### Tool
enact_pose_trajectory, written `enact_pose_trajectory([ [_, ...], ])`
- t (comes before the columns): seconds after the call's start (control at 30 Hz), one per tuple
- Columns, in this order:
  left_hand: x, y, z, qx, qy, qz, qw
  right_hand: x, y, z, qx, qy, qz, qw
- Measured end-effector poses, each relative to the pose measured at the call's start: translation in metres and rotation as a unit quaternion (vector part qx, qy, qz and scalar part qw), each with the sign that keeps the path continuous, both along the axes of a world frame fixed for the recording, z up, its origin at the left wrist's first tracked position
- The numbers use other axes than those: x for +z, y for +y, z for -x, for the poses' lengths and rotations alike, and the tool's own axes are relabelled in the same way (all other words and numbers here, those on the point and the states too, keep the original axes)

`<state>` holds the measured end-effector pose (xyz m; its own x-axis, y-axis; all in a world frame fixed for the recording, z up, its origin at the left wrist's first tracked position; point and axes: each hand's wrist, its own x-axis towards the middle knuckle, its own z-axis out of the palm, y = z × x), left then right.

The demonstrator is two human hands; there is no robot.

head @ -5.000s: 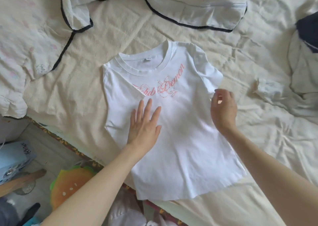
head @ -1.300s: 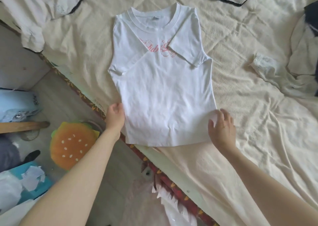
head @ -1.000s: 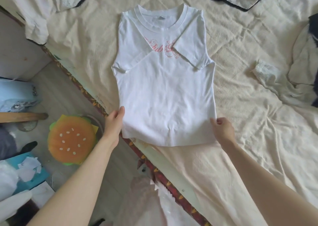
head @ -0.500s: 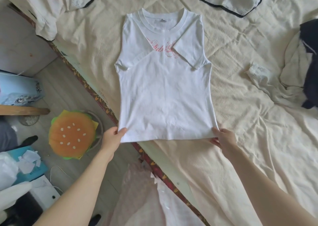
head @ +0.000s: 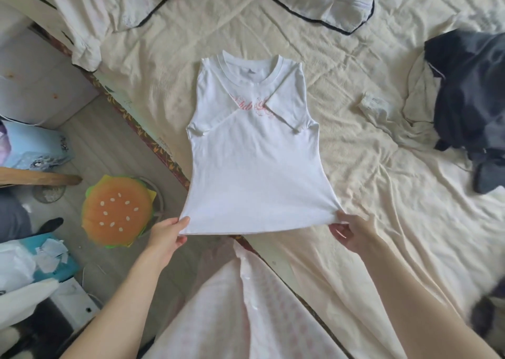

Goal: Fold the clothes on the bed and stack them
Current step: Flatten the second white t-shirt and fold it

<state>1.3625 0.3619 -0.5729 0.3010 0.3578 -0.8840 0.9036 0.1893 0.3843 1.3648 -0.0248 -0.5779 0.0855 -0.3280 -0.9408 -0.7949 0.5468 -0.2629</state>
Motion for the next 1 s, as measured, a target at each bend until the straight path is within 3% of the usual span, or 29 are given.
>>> enact_pose_trajectory([
  [0.13,0.006,0.000,0.012,0.018,0.011,-0.004,1.000,0.003,-0.002,0.024,-0.011,0.024,0.002,1.000],
  [0.37,0.023,-0.002,-0.045,0.024,-0.099,-0.018,0.995,0.019,0.010,-0.029,-0.087,-0.140,-0.047,0.985],
  [0.5,0.033,-0.006,-0.093,0.059,-0.141,-0.023,0.988,0.028,0.008,-0.077,-0.153,-0.189,-0.085,0.966],
  [0.8,0.015,-0.011,-0.236,0.025,-0.186,-0.039,0.981,0.010,0.002,-0.216,-0.014,-0.252,0.011,0.968],
  [1.0,-0.034,-0.011,-0.287,-0.001,-0.173,-0.081,0.982,-0.031,0.005,-0.279,-0.019,-0.161,0.008,0.987],
])
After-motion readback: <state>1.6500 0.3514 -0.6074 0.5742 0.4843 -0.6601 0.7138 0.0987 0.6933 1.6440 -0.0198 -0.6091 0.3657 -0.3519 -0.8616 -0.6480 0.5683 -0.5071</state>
